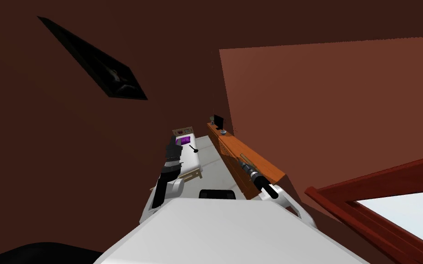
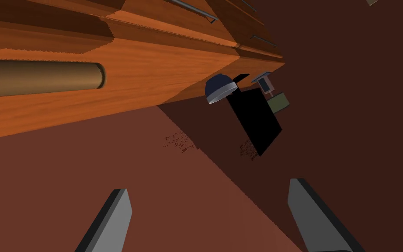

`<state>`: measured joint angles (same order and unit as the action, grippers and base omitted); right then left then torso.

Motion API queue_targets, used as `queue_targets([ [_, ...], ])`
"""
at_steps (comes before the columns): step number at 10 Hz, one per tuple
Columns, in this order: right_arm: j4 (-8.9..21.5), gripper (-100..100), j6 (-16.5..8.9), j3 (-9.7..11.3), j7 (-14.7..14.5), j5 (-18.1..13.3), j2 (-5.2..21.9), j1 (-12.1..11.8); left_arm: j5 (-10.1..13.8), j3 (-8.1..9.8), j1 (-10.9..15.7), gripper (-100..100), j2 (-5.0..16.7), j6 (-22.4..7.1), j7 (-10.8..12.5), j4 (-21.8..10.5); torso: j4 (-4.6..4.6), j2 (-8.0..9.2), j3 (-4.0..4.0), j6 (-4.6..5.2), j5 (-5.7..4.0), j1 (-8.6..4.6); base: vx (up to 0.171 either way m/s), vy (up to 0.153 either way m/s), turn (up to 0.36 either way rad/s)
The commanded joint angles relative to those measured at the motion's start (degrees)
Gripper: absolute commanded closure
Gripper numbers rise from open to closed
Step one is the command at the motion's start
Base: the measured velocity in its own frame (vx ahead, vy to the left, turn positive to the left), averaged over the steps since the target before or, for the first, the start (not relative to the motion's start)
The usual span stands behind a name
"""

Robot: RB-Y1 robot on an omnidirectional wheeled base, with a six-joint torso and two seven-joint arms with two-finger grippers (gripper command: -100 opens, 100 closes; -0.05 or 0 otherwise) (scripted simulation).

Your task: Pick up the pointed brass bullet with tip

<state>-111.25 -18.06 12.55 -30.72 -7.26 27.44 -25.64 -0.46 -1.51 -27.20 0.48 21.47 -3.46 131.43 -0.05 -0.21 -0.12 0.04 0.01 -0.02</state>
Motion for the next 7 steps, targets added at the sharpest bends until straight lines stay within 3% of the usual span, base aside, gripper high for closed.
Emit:
queue_targets([
  [1, 2.9, -100, -2.9, 1.1, -2.7, 0.5, 1.1, 0.6, 0.0, 0.00, 0.0, 0, 0.0, 0.0, 0.0, 0.0, 0.00, 0.00, 0.00, 0.00, 0.00, 0.00, 0.086, 0.010, 0.114],
  [2, 3.0, -100, -3.4, 1.1, -2.7, 0.5, 1.1, 0.6, 0.0, 0.00, 0.0, 0, 0.0, 0.0, 0.0, 0.0, -0.01, -0.06, -0.03, -0.03, 0.00, 0.03, 0.077, 0.009, 0.074],
  [3, 5.0, -100, -5.5, 2.1, -5.0, 0.8, 2.0, 0.7, 0.0, 0.00, 0.0, 0, 0.0, 0.0, 0.0, 0.0, -0.01, -0.03, -0.02, 0.00, 0.01, 0.03, 0.089, -0.008, 0.126],
  [4, 5.0, -100, -6.2, 2.1, -5.0, 0.8, 2.0, 0.7, 0.0, 0.00, 0.0, 0, 0.0, 0.0, 0.0, 0.0, -0.01, -0.07, -0.03, -0.02, 0.00, -0.01, 0.071, -0.005, 0.068],
  [5, 6.6, -100, -8.7, 3.1, -7.3, 1.2, 2.8, 0.9, 0.0, 0.00, 0.0, 0, 0.0, 0.0, 0.0, 0.0, 0.00, -0.01, -0.01, 0.00, 0.00, -0.01, 0.075, -0.001, 0.139],
  [6, 6.9, -100, -9.0, 3.1, -7.3, 1.2, 2.8, 0.9, 0.0, 0.00, 0.0, 0, 0.0, 0.0, 0.0, 0.0, 0.00, -0.03, -0.01, -0.02, 0.00, -0.01, 0.063, -0.010, 0.071],
  [7, 8.7, -100, -11.4, 4.0, -9.6, 1.6, 3.6, 1.0, 0.0, 0.00, 0.0, 0, 0.0, 0.0, 0.0, 0.0, 0.00, 0.02, 0.01, 0.00, 0.00, -0.01, 0.089, -0.023, 0.130],
])
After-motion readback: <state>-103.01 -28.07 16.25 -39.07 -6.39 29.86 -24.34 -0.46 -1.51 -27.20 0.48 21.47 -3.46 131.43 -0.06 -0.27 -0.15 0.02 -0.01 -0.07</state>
